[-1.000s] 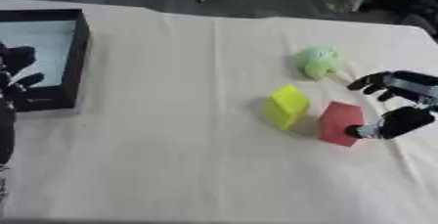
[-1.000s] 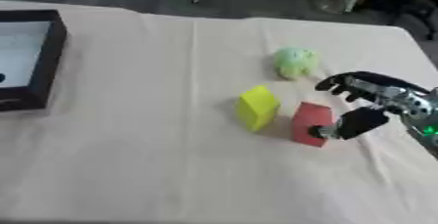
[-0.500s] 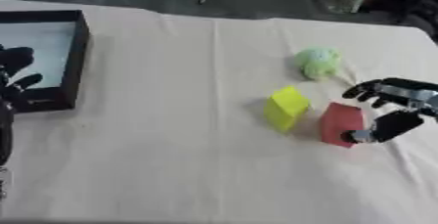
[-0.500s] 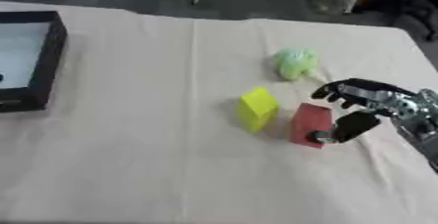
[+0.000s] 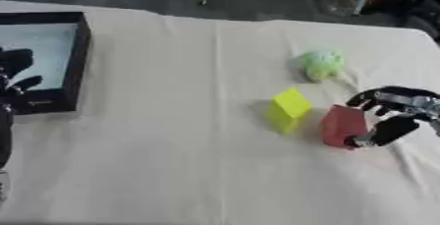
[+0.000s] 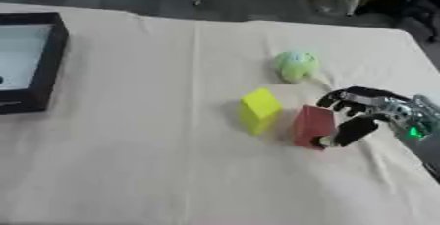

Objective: Pick up the objects with one hand, pass them to the other hand, and then place them into the box on the other side of the table.

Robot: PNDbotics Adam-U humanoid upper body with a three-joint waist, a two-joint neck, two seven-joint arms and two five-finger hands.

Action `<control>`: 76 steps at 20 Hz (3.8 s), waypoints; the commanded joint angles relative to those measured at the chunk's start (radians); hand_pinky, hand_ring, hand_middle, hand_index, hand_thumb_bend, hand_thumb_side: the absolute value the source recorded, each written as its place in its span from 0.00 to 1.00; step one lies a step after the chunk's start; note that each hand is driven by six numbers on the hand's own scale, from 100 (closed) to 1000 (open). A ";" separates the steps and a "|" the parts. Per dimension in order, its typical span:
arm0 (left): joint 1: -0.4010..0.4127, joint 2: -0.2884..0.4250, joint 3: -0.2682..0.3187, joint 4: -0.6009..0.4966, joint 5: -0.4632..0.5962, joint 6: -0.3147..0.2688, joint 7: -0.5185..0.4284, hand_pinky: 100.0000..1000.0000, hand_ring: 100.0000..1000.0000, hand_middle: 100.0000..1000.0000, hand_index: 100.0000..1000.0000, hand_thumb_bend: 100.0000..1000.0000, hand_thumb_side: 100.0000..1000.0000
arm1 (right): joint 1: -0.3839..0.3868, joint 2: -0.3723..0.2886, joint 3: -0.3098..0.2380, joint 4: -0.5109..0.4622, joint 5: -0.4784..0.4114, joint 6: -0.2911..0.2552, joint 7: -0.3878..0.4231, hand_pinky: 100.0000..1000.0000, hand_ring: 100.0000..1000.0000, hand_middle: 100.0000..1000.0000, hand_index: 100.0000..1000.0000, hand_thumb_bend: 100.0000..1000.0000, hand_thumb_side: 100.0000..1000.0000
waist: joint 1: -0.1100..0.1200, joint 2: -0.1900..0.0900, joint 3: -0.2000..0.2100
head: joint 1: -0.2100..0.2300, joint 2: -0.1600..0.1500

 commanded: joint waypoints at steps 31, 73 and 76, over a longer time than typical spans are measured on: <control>-0.012 0.009 0.004 -0.017 0.000 -0.002 0.000 0.78 0.86 0.70 0.67 0.00 0.79 | 0.101 0.053 -0.152 -0.303 -0.362 0.105 -0.587 0.67 0.59 0.38 0.43 0.10 0.00 | 0.001 -0.009 -0.015 | 0.017 -0.013; -0.541 0.441 -0.279 -0.094 -0.183 0.179 -0.624 0.81 0.89 0.78 0.76 0.00 0.42 | -0.235 0.284 0.178 -0.333 -0.265 0.119 -0.701 0.66 0.61 0.45 0.49 0.03 0.00 | 0.099 -0.047 0.028 | -0.039 0.030; -0.587 0.441 -0.324 -0.094 -0.227 0.208 -0.691 0.81 0.89 0.78 0.77 0.00 0.38 | -0.249 0.291 0.200 -0.333 -0.268 0.153 -0.709 0.66 0.61 0.44 0.49 0.02 0.00 | 0.104 -0.049 0.035 | -0.044 0.037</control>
